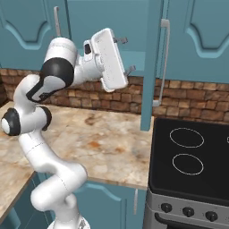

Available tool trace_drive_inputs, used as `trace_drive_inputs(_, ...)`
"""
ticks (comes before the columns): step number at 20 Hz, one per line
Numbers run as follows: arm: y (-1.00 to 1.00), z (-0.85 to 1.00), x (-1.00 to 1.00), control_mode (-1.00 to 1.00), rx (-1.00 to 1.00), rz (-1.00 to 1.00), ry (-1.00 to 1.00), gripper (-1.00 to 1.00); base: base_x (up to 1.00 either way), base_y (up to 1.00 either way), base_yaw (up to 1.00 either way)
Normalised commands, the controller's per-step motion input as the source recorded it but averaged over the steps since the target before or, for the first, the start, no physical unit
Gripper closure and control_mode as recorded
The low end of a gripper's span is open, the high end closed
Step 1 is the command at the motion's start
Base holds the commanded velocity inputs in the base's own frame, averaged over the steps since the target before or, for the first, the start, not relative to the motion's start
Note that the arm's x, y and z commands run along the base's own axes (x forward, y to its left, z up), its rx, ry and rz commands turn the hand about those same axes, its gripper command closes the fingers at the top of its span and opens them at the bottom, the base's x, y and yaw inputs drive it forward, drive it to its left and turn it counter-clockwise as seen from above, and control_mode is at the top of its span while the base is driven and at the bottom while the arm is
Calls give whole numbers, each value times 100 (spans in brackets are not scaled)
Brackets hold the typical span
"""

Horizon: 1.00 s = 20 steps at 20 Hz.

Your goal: Open the cabinet, retrieve the rolling pin, and place it next to the meat on the cutting board to prepare for tenderizing.

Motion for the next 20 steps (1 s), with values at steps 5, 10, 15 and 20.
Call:
trace_drive_inputs(5, 50, 20, -46, -100, 6, 5, -26, -100, 0, 0, 0)
trace_drive_inputs(10, 52, 14, -23, -100, 8, 9, -24, -100, 0, 0, 0)
trace_drive_inputs(15, 46, 4, -2, -100, 10, 15, -24, -100, 0, 0, 0)
trace_drive_inputs(20, 32, 1, -5, -100, 9, 23, -23, -100, 0, 0, 0)
